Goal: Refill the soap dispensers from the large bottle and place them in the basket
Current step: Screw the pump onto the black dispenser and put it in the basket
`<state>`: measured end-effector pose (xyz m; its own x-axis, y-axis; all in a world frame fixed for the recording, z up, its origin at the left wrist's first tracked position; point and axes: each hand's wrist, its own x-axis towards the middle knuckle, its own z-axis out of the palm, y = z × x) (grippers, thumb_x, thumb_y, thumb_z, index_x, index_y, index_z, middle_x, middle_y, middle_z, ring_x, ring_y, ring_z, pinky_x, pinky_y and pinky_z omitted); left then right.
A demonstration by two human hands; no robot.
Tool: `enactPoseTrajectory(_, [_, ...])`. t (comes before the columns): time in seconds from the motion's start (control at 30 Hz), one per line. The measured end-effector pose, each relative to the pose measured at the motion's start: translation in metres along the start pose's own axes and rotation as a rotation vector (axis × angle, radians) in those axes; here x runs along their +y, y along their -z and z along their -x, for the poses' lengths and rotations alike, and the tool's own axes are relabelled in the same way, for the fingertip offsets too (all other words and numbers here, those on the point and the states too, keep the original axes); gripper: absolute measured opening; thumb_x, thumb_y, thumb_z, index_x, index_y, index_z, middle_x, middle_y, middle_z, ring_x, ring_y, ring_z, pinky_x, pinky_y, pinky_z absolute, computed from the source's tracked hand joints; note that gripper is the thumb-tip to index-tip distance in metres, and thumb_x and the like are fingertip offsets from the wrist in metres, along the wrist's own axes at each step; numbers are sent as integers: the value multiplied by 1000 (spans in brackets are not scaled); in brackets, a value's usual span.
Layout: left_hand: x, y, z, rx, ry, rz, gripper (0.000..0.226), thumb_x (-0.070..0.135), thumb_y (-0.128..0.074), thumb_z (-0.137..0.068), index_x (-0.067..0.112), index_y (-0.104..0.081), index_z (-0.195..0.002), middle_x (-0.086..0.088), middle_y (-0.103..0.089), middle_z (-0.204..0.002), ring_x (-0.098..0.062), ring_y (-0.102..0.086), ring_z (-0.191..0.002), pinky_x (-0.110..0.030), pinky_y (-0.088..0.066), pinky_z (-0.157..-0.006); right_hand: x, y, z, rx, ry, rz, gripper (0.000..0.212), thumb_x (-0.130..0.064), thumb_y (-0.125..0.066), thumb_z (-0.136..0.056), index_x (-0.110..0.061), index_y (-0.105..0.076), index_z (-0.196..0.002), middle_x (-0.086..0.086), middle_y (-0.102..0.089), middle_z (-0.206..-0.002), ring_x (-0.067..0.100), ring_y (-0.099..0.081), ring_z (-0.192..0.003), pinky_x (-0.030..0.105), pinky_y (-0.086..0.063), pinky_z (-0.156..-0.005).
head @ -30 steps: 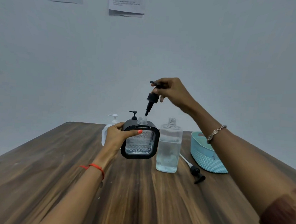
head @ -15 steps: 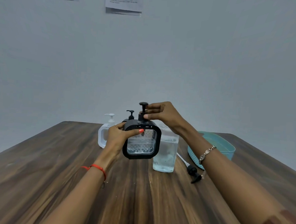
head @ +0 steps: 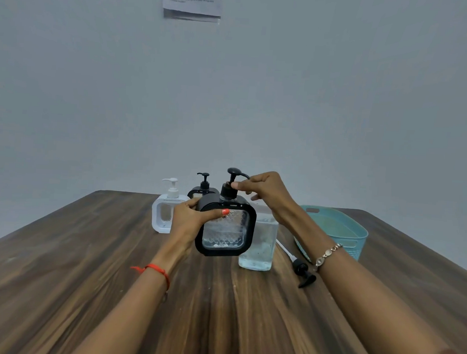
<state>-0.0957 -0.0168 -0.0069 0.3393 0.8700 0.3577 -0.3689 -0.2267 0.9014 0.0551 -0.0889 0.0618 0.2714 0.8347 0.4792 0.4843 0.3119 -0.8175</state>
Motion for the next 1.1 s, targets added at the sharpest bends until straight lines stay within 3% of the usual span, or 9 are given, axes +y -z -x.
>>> enactPoseTrajectory(0.07, [-1,-1,0,2,-4,12,40,2,-83,-57,4,-70,-95,-7,-74,-85,-15,-72,-71,-21,-55,-58,2,2,-1,-39,-24,30,26,-28,-78,-70,-23,-64,-48,1,-66,-69,8,-59,-78,24,-41,-64])
enactPoseTrajectory(0.17, [-2,-3,0,5,1,20,39,2,-83,-56,5,-71,-93,-11,-74,-90,-24,-71,-79,-30,-57,-70,2,1,-1,-164,-26,-89,7,-14,-72,-76,-19,-68,-77,-2,-69,-83,11,-63,-84,27,-45,-72])
enactPoseTrajectory(0.23, [-3,-5,0,1,7,31,38,1,-83,-56,5,-70,-92,-12,-73,-90,-25,-70,-79,-31,-57,-70,5,1,-3,-170,23,-151,21,-2,-71,-74,-13,-69,-92,3,-70,-87,12,-66,-85,25,-51,-78])
enactPoseTrajectory(0.4, [-4,-8,1,-9,18,21,34,1,-84,-56,10,-70,-85,-6,-74,-81,-18,-71,-69,-23,-56,-58,4,-7,2,-30,58,72,32,-28,-84,-61,-9,-74,-84,-7,-61,-53,5,-59,-52,16,-47,-55])
enactPoseTrajectory(0.53, [-6,-6,2,-24,33,50,37,0,-84,-54,8,-70,-88,-6,-75,-80,-21,-72,-73,-26,-57,-59,2,-1,4,-32,70,33,12,-28,-82,-64,-18,-76,-67,-6,-73,-66,1,-66,-63,11,-47,-54])
enactPoseTrajectory(0.63, [-6,-6,4,-44,43,56,44,7,-86,-46,8,-71,-87,-6,-76,-80,-22,-72,-74,-27,-57,-60,6,10,0,-55,30,75,11,-25,-80,-66,-19,-73,-61,-7,-70,-63,6,-59,-66,21,-43,-57])
enactPoseTrajectory(0.83, [-6,-9,4,-81,41,68,35,7,-84,-49,13,-73,-82,-6,-76,-80,-23,-72,-76,-28,-58,-64,13,12,-4,-298,37,-127,28,1,-70,-74,-17,-70,-96,6,-71,-97,17,-66,-96,26,-53,-87])
enactPoseTrajectory(1.0, [-5,-12,5,-74,33,25,32,3,-83,-56,13,-71,-84,-6,-75,-81,-22,-72,-76,-29,-59,-65,18,-1,-2,-83,11,-20,31,-23,-87,-57,-14,-68,-81,-15,-53,-47,4,-57,-54,15,-47,-58])
enactPoseTrajectory(1.1, [-6,-13,7,-65,33,28,33,2,-83,-57,12,-71,-86,-4,-75,-79,-20,-72,-74,-24,-57,-59,20,-4,1,-78,24,21,36,-32,-84,-61,-14,-68,-88,-9,-57,-59,10,-59,-64,24,-50,-66])
